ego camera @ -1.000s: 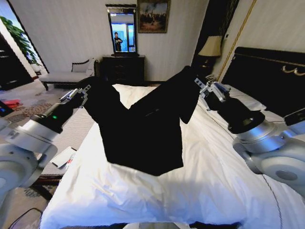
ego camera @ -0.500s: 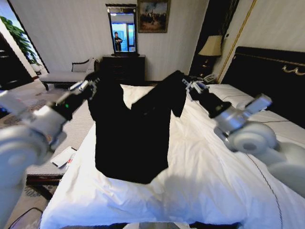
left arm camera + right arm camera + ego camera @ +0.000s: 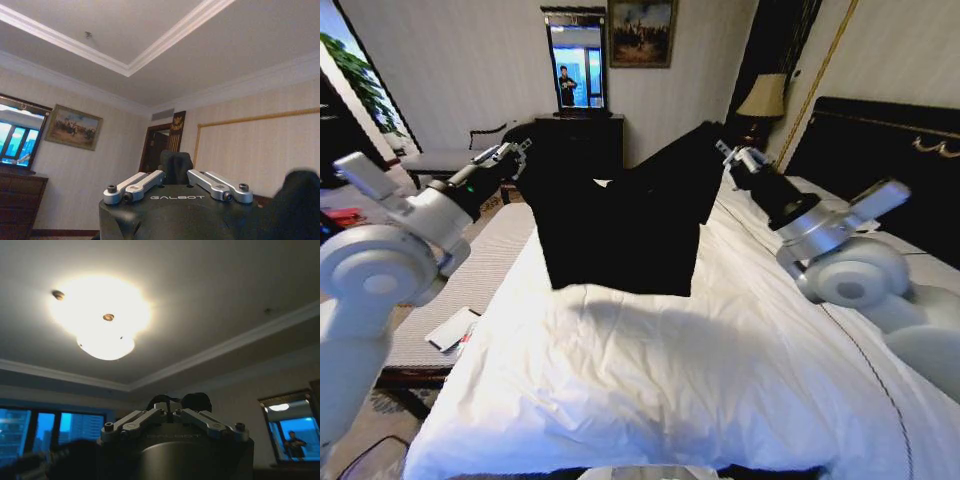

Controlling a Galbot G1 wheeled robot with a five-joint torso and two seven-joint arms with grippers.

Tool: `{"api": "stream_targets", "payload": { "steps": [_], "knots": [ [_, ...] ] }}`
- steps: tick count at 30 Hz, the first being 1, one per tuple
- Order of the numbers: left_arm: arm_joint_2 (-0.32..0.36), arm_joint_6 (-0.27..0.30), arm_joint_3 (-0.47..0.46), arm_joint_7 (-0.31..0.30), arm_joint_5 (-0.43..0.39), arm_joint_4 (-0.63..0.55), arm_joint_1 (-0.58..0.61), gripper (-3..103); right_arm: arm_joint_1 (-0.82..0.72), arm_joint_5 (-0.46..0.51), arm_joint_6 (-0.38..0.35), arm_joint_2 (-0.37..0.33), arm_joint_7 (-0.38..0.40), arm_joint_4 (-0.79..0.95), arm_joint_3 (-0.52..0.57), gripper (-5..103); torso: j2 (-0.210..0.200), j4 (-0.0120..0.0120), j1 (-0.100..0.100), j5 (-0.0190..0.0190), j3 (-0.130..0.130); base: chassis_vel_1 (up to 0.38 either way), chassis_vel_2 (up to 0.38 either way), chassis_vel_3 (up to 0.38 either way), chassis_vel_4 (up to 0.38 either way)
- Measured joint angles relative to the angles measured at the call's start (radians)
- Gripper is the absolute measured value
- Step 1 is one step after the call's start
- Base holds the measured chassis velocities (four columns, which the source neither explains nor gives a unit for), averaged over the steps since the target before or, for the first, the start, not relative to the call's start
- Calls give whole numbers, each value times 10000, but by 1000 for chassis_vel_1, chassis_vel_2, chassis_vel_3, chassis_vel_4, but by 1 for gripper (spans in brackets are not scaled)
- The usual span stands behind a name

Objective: Fold the clothes on the bed.

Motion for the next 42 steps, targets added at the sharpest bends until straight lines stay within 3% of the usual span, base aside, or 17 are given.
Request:
{"api": "stream_targets", "payload": {
  "steps": [2, 5, 10, 15, 21, 28, 32, 33, 37, 38, 39, 42],
  "knots": [
    [2, -14, -238, 0, 18, -255, 326, 2, -300, 0, 0, -6, 72, 239, 306, 0, 0, 1, -1, -1, 0, 0, 0, 0, 0],
    [-186, -18, -1245, -207, -64, -1128, 1631, 2, -1930, -365, 17, 102, 576, 1266, 1440, 0, 2, 1, -3, 0, -1, 0, 0, 0, 0],
    [-287, 34, -2386, -406, -446, -1217, 2793, 2, -3728, -492, -22, 197, 814, 1598, 2982, 0, 1, -4, -2, 1, 0, 0, 0, 0, 0],
    [-215, 131, -3533, -508, -1026, -1211, 3359, 2, -4476, -303, -102, -31, 1015, 1600, 4215, 0, 1, -1, -2, 0, 1, 0, 0, 0, 0],
    [-121, 258, -4099, -586, -1392, -1200, 3508, 2, -4447, -215, -254, -277, 1197, 1592, 4439, 0, 2, -1, -3, 0, 1, 0, 0, 0, 0],
    [-456, 869, -2861, -620, -730, -1177, 3704, 2, -4262, -389, -786, -244, 1653, 1559, 3336, 0, 1, -2, 1, -3, 2, 0, 0, 0, 0],
    [-775, 1726, -416, -582, 697, -1097, 3515, 2, -3635, -1560, -943, 483, 1866, 401, 45, 0, 1, 2, -1, 0, 2, 0, 0, 0, 0],
    [-775, 1726, -416, -582, 697, -1097, 3515, 2, -3635, -1560, -943, 483, 1866, 401, 45, 0, 1, 2, -1, 0, 2, 0, 0, 0, 0],
    [-1146, 1820, 2186, -349, 3291, 887, 2872, 2, -2950, -2751, -945, 1699, 1756, -1837, -2227, 0, 0, -7, 1, 3, 4, 0, 0, 0, 0],
    [-1146, 1820, 2186, -349, 3291, 887, 2872, 2, -2950, -2751, -945, 1699, 1756, -1837, -2227, 0, 0, -7, 1, 3, 4, 0, 0, 0, 0],
    [-1403, 1649, 2801, -233, 4047, 1798, 2556, 2, -2583, -3046, -855, 2140, 1684, -2620, -2839, 0, -2, -7, 3, 2, 5, 0, 0, 0, 0],
    [-1863, 1430, 3418, -191, 4534, 2854, 2057, 2, -1831, -3441, -587, 2761, 1648, -3765, -3708, 0, -3, 1, 4, -3, 6, 0, 0, 0, 0]
  ]
}}
